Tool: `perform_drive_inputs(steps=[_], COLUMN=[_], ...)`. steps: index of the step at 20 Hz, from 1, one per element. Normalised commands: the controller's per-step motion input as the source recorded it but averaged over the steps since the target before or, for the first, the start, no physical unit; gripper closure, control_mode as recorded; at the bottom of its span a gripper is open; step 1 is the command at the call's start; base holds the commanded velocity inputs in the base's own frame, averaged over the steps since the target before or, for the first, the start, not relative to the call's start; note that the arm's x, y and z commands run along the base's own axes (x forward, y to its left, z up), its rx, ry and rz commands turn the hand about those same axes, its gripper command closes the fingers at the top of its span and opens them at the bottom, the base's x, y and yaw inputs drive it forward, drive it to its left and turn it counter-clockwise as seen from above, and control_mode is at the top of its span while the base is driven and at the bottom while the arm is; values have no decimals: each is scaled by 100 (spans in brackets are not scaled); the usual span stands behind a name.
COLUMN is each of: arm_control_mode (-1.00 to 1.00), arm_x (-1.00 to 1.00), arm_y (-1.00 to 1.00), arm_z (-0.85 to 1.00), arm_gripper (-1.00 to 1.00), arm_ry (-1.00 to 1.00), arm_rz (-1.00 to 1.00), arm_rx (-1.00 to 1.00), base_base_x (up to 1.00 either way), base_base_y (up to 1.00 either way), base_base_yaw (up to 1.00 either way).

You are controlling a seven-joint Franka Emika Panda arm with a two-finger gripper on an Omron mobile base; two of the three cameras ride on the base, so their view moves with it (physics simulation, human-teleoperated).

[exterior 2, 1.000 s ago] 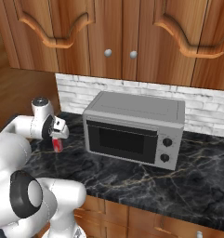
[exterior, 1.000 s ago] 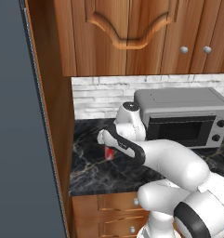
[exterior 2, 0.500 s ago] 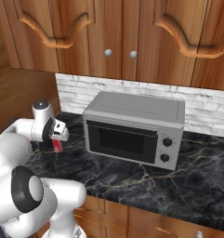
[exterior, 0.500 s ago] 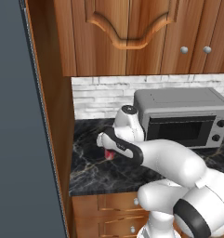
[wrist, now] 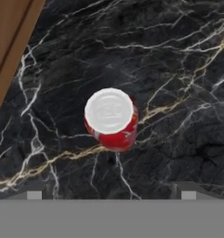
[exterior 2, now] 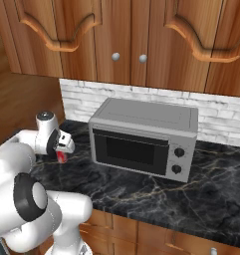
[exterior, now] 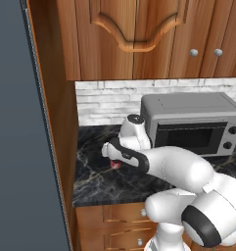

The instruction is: Four empty soda cans are scattered around the kitchen. Gather all the cans and cluster them next to the stove for recycling.

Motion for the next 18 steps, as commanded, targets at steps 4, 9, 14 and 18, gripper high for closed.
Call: perform_drive_inputs(steps=[4,9,14,18], arm_control_mode=[-100,-100,-100,-100], arm_x=[27,25,22,22], arm_y=[0,0,0,10], arm_z=[-14,-13,-15,-18], arm_gripper=[-100,-100,-100,-100], arm_ry=[0,0,0,1], arm_rz=[0,0,0,0], arm_rx=[0,0,0,0], base_base_x=[0,0,0,0], base_base_y=[0,0,0,0], base_base_yaw=[0,0,0,0])
